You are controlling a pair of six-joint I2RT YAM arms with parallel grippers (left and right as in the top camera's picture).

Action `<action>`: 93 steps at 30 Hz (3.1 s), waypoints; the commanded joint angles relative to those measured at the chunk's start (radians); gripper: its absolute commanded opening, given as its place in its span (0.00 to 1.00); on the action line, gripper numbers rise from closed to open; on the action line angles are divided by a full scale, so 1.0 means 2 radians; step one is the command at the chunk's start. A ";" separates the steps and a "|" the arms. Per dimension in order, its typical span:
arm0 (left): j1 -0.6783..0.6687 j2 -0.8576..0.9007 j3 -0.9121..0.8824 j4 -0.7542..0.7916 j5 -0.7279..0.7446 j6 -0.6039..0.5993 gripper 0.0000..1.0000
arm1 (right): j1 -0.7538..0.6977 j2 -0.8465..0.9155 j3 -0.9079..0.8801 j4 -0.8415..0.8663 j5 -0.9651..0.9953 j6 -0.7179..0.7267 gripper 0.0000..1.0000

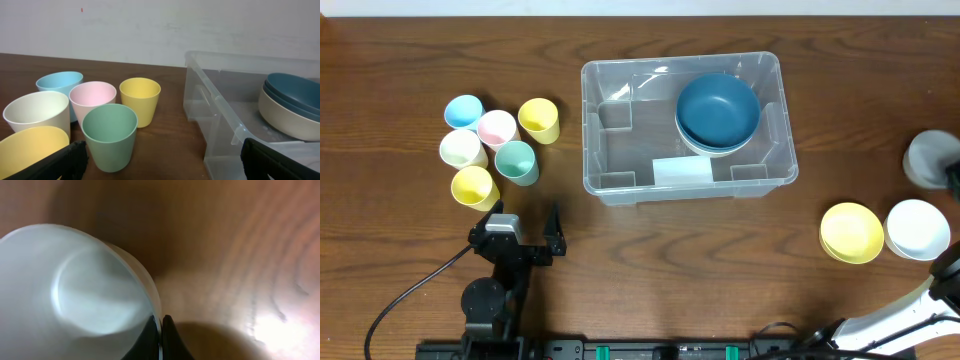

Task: Pack container
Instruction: 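Grasp the white bowl's rim with the right gripper and lift it, then carry the white bowl into the bin's left side and lower it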

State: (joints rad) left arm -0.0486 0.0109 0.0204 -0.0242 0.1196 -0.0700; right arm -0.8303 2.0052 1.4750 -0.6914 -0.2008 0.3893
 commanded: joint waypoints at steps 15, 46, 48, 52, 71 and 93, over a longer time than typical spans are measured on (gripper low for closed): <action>-0.001 -0.003 -0.008 -0.018 0.004 0.009 0.98 | 0.171 -0.129 0.084 0.028 -0.299 0.037 0.04; -0.001 -0.003 -0.008 -0.018 0.004 0.009 0.98 | 0.638 -0.036 0.083 0.117 0.014 0.044 0.08; -0.001 -0.003 -0.008 -0.018 0.004 0.009 0.98 | 0.638 -0.033 0.083 0.116 0.014 0.042 0.08; -0.001 -0.003 -0.008 -0.018 0.004 0.008 0.98 | 0.638 -0.033 0.084 0.119 0.012 0.037 0.09; -0.001 -0.003 -0.008 -0.018 0.004 0.009 0.98 | 0.686 -0.012 0.083 0.048 -0.050 -0.019 0.23; -0.001 -0.003 -0.008 -0.018 0.004 0.009 0.98 | 0.703 0.066 0.082 0.037 0.009 -0.040 0.20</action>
State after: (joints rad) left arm -0.0486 0.0109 0.0204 -0.0246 0.1196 -0.0700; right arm 0.5709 2.1063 1.6241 -0.6189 -0.2050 0.3355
